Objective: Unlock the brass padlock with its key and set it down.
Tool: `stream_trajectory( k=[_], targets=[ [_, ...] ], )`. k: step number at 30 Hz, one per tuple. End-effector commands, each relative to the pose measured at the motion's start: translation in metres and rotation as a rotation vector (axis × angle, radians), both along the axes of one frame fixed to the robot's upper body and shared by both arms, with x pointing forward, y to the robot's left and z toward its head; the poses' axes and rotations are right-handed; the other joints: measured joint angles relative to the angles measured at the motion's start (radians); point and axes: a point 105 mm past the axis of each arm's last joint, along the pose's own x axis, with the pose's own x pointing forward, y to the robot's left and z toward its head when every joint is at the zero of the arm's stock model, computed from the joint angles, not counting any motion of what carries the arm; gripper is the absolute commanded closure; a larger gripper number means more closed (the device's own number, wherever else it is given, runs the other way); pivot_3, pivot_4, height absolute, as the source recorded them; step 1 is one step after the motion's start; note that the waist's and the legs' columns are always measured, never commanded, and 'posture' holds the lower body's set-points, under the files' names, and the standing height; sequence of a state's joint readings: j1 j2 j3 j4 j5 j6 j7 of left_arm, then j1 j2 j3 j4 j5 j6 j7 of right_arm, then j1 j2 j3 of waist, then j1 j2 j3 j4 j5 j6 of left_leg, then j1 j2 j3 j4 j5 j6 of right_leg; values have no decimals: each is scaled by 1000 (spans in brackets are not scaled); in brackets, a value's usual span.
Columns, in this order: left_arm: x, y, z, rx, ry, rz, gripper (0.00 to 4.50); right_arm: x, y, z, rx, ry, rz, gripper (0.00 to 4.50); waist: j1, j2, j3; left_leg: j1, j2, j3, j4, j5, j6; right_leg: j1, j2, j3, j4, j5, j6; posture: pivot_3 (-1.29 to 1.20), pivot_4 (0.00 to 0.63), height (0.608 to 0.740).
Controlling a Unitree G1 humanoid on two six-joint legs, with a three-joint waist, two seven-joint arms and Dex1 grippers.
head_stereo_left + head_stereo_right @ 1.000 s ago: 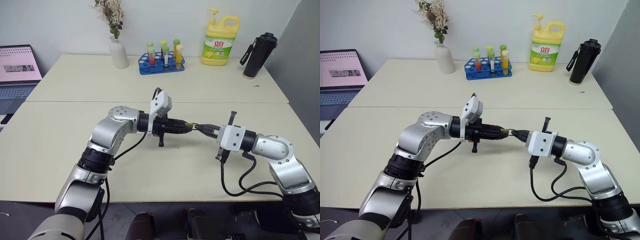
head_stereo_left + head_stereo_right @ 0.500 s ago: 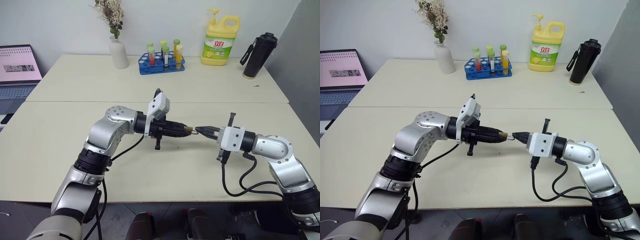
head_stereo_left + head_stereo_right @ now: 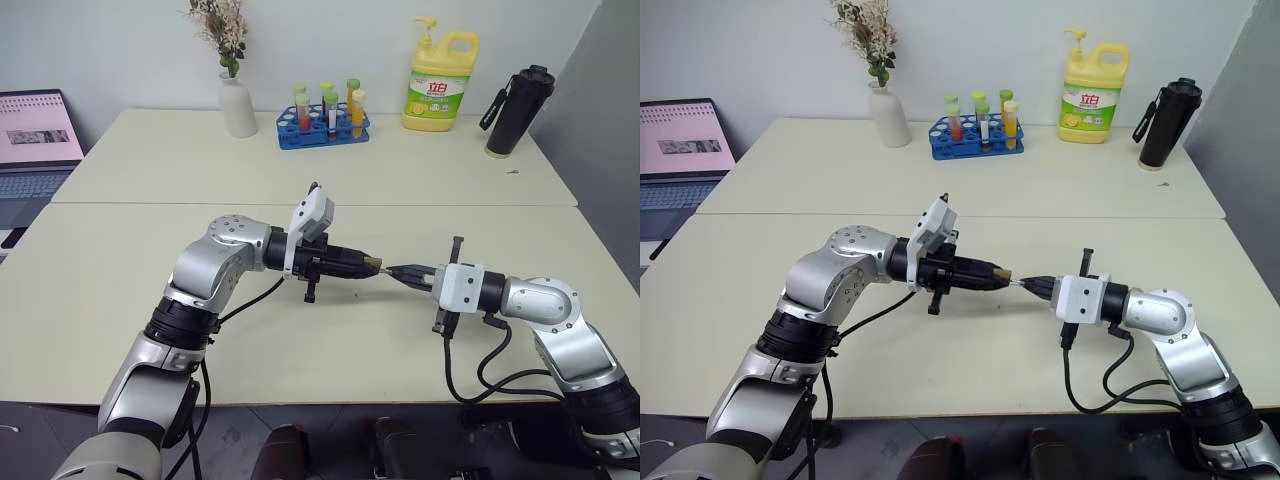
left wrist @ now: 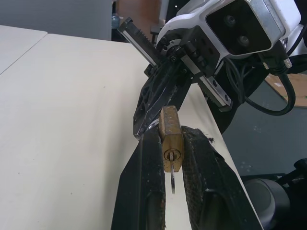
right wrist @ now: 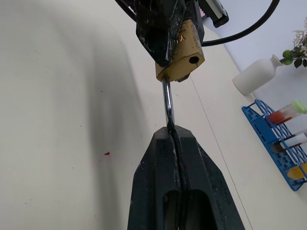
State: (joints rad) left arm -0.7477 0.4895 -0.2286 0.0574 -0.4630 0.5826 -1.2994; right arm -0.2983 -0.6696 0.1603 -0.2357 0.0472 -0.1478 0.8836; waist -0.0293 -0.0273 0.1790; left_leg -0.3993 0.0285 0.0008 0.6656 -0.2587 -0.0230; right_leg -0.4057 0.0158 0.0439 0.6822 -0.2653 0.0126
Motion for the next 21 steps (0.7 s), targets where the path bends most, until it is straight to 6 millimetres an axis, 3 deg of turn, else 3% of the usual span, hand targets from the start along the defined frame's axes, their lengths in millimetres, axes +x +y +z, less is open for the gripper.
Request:
stream_trajectory(
  k=[1,7,21],
  targets=[
    [1,4,8,-8,-26,4,4321,1,-3,14,5,-89,-18,4500,0,0,0,0,0,0,0,0,0,0,0,0,0,0,0,0,150,740],
    [1,8,5,9,-20,8,4321,3,-9,19,17,-107,-33,4500,0,0,0,0,0,0,0,0,0,0,0,0,0,0,0,0,150,740],
    [-2,7,4,14,-9,3,4321,-5,19,12,47,-66,69,4500,0,0,0,0,0,0,0,0,0,0,0,0,0,0,0,0,150,740]
  ],
)
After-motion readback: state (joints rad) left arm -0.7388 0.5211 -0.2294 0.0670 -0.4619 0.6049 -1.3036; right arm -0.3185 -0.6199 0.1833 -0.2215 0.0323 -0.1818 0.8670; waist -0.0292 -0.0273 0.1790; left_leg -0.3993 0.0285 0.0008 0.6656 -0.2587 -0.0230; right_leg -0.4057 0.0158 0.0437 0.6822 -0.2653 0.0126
